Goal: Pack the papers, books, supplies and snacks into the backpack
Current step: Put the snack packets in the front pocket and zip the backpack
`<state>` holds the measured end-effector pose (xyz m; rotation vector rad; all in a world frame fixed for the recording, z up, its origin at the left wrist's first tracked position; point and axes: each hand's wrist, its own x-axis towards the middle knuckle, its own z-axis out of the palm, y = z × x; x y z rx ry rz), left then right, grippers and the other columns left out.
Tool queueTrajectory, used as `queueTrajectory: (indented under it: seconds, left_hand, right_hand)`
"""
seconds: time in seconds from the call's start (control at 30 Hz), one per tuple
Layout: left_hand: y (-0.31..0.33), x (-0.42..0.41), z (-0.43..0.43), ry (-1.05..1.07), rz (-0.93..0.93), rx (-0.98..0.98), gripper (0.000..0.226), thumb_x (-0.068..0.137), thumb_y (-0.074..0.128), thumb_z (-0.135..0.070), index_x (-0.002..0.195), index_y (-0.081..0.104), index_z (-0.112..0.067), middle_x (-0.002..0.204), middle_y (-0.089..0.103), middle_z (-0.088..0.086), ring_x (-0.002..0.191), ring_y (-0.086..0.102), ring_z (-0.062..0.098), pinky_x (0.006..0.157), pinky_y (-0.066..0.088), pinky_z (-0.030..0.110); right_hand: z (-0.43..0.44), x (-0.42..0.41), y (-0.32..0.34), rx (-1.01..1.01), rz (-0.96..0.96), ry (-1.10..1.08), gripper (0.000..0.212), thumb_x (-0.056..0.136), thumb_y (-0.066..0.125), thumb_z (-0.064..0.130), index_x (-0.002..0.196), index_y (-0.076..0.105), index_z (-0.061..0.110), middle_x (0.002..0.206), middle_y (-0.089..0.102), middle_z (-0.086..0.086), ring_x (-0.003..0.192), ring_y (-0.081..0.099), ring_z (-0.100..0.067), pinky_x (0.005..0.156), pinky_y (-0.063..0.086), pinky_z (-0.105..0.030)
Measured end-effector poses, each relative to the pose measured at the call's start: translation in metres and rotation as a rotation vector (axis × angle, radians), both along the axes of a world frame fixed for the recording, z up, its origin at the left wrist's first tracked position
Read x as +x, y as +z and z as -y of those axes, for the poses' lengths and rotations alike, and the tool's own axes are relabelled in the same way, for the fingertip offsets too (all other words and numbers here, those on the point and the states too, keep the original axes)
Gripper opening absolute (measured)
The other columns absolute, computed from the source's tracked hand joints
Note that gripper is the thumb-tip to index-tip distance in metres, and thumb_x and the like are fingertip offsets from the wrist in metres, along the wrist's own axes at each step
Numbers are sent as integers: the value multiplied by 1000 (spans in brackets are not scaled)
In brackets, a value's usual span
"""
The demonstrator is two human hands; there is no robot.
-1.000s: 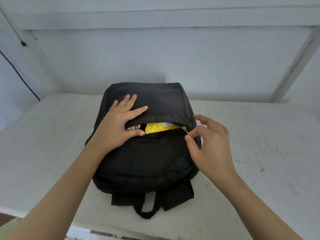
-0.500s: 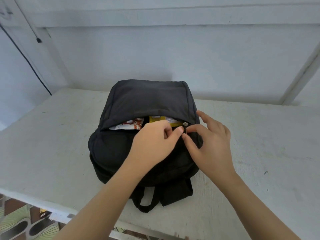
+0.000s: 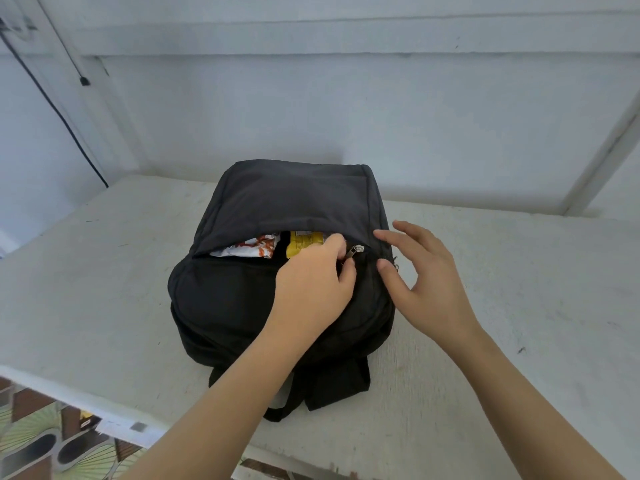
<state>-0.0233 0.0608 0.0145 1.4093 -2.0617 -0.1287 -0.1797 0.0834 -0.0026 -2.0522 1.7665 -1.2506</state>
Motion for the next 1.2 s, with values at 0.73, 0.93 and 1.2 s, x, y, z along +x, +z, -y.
queueTrajectory:
  seconds: [0.73,0.93,1.2]
  left_hand:
    - [8,38,-4,68,-105,-79,28,86,52,-22,60,49,-12,46,39,-4,43,40,9,45,36,25]
    - [10,94,-17,308,24,-87,31,86,57,-19,57,45,-20,44,35,-9,40,35,7,44,22,16]
    - [8,107,-23,298,-6,-117,25,86,59,-21,62,50,-22,46,36,-12,42,38,6,46,21,11]
  right_hand:
    - [34,-3,-4,-259,-359,29,23,88,51,34,92,70,23,111,67,8,106,58,-16,107,25,-47]
    - [35,-2,-1,-207,-350,43,22,86,51,35,91,70,24,117,65,5,109,58,-19,106,26,-50]
    - [42,32,29,-153,-440,241,51,80,49,53,126,57,34,137,53,3,126,47,-21,111,18,-54]
